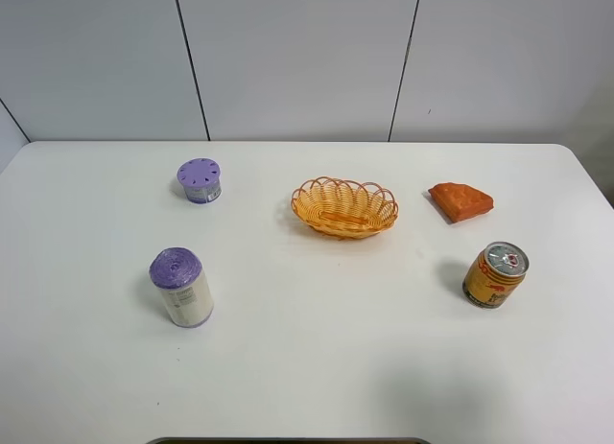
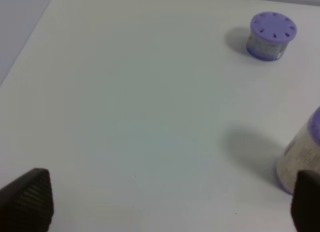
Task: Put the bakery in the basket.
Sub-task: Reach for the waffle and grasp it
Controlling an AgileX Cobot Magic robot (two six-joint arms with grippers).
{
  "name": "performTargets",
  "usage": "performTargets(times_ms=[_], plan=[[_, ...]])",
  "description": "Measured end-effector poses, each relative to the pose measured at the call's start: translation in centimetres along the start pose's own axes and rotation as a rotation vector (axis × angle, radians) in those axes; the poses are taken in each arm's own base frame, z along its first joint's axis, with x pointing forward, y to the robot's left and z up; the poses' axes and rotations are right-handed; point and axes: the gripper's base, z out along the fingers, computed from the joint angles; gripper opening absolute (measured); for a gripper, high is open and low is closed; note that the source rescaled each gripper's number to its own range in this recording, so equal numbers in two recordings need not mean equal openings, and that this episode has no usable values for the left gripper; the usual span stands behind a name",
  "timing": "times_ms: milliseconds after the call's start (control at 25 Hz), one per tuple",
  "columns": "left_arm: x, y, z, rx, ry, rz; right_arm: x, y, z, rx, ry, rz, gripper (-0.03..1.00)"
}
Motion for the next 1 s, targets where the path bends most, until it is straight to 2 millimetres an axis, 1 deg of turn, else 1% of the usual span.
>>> performTargets(times_ms=[1000], plan=[[0.0, 0.0, 0.0, 0.0, 0.0, 0.0, -0.01, -0.01, 0.0, 0.001, -0.001, 0.0, 0.5]])
